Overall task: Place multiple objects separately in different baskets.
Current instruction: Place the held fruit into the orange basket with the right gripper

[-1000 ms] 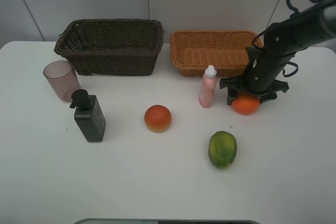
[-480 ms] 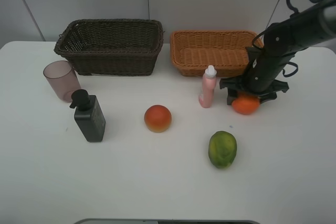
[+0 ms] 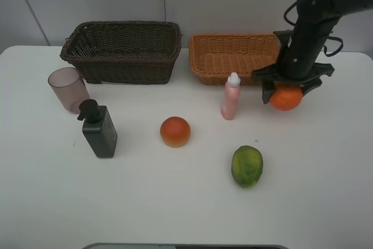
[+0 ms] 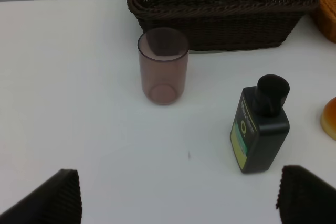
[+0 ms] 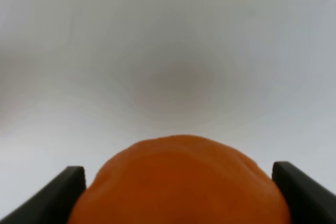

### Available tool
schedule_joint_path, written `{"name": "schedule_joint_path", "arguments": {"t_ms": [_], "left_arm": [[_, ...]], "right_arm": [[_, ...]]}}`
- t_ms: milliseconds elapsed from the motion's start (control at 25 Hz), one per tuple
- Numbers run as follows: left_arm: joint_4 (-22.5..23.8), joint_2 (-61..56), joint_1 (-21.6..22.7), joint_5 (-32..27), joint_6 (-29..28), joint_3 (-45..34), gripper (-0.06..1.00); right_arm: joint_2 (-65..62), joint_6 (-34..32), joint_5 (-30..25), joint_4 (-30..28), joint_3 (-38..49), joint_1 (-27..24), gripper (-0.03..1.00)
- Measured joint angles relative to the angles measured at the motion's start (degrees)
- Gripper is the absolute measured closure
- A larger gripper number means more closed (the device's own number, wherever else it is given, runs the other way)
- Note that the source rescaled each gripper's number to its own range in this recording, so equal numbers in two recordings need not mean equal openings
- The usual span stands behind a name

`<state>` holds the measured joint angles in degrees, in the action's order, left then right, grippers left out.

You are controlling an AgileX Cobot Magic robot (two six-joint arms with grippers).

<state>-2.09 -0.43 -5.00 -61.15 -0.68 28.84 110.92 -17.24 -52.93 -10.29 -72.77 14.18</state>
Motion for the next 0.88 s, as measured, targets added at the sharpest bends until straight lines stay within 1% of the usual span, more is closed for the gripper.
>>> {"name": "schedule_joint_path", "arguments": {"t_ms": [120,160,240,480,760,880], "left_arm": [[0.00,0.00,0.00,0.00,0.00,0.00,-0.02],[0.00,0.00,0.00,0.00,0.00,0.00,-0.02],[0.00,0.00,0.00,0.00,0.00,0.00,-0.02],[0.00,0.00,0.00,0.00,0.00,0.00,-0.02],[0.00,0.00,0.00,0.00,0.00,0.00,-0.02],[0.00,0.00,0.00,0.00,0.00,0.00,-0.02]], "right_arm": [[0.00,4.17,-6.81,0.62,-4.91,0.00,0.38],[0.00,5.12,-8.53,0.95,-6.76,0.00,0.38],[0.00,6.22,-10.29,1.38,-10.25,0.04,0.38],[2.15,7.55,-11.45,1.44,-21.66,0.06,0.38],[11.25,7.65,-11.85,1.26,-34.55,0.06,0.38],[14.50,7.65,-10.56,0.21,-37.71,0.06,0.38]]}}
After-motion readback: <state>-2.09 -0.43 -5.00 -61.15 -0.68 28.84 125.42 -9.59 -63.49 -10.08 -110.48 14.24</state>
